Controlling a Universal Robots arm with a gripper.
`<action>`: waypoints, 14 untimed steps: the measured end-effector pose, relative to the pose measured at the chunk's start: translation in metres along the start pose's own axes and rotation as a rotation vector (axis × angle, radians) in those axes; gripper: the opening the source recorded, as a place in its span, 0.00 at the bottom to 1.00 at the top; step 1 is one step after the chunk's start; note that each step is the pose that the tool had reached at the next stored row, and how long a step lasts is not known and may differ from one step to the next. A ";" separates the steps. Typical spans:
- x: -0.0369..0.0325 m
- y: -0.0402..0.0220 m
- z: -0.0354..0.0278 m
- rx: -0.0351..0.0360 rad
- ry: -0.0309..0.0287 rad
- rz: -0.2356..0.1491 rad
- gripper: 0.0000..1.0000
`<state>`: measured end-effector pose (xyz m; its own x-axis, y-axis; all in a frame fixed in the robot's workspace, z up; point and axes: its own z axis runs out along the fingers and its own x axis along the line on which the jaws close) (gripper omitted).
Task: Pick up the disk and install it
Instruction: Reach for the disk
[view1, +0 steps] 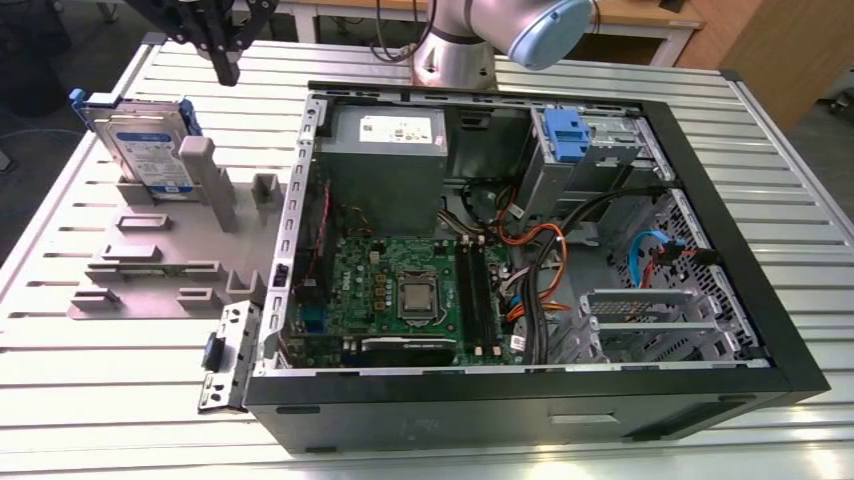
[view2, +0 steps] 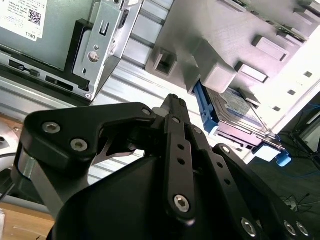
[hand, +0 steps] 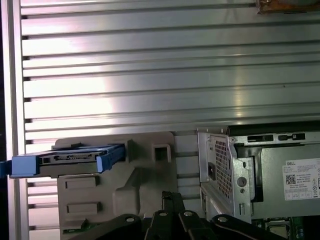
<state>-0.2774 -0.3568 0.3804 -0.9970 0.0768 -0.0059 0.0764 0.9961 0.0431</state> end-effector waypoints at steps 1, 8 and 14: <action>0.0006 0.0001 0.0001 0.0000 0.0004 0.000 0.11; 0.0063 0.0015 0.0010 0.0002 0.0031 0.000 0.11; 0.0121 0.0027 0.0017 0.0004 0.0052 0.000 0.11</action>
<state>-0.2892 -0.3531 0.3788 -0.9970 0.0768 -0.0007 0.0767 0.9961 0.0427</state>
